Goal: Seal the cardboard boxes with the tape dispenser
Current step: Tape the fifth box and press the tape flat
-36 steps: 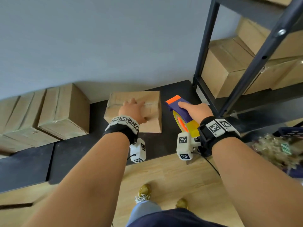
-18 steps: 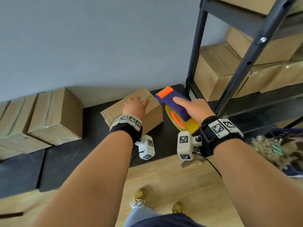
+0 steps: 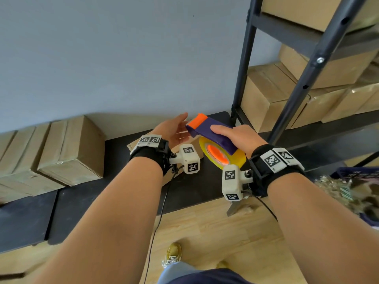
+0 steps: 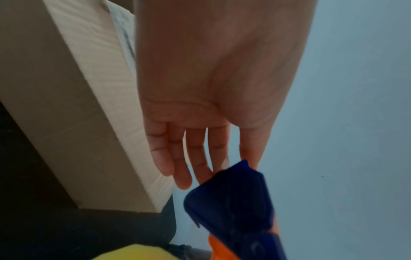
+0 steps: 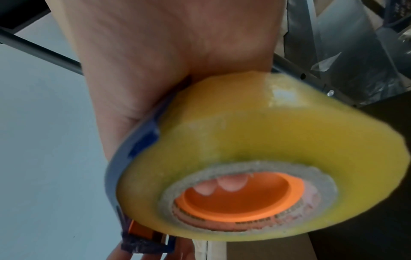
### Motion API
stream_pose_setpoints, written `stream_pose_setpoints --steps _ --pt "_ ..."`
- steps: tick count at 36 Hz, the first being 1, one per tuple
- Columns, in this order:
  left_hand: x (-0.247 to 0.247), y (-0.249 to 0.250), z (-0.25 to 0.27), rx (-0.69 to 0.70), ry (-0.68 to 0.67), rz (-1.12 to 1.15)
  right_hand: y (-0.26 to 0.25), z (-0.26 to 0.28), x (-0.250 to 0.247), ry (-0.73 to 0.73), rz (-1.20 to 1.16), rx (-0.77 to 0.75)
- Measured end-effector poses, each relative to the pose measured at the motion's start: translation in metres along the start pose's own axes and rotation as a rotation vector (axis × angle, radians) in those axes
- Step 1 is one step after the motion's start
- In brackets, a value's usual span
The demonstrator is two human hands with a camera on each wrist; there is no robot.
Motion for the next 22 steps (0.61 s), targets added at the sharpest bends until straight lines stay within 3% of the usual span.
stream_pose_setpoints --steps 14,22 --pt "0.003 -0.009 0.014 -0.205 -0.056 0.035 -0.002 0.008 0.001 -0.043 -0.026 0.013" --pt "0.013 -0.009 0.004 -0.113 0.082 -0.002 0.001 0.012 0.003 -0.008 0.007 0.024"
Point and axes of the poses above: each hand's wrist, its own z-axis away from the middle knuckle, its own x-axis out of the palm, y = z × x, the point moved 3 cm from there along -z, towards the middle knuckle, and after that the axes turned 14 degrees about y, right-handed, at the moved point
